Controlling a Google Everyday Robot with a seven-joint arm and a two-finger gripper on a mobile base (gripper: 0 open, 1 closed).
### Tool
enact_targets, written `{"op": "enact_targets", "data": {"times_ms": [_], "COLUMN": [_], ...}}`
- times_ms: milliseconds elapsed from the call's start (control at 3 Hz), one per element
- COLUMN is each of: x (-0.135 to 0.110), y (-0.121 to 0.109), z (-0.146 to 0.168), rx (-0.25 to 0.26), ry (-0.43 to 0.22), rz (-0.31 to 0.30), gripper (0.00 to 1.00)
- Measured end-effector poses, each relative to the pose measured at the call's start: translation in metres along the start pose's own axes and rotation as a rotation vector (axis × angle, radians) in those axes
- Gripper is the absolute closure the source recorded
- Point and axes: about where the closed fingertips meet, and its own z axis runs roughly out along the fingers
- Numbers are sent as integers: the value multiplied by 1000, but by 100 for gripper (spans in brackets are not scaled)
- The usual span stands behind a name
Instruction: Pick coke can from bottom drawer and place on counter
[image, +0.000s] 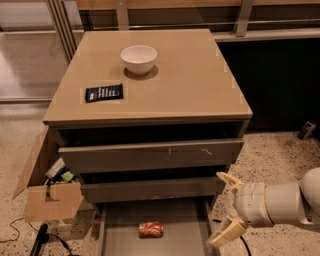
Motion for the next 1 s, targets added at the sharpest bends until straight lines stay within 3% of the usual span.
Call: {"op": "enact_targets", "data": {"times_ms": [333, 1000], "x": [-24, -23], "y": [12, 11], "z": [16, 33], "rx": [-45, -72], "ry": [-39, -54], "rz": [-67, -61], "gripper": [0, 0]}}
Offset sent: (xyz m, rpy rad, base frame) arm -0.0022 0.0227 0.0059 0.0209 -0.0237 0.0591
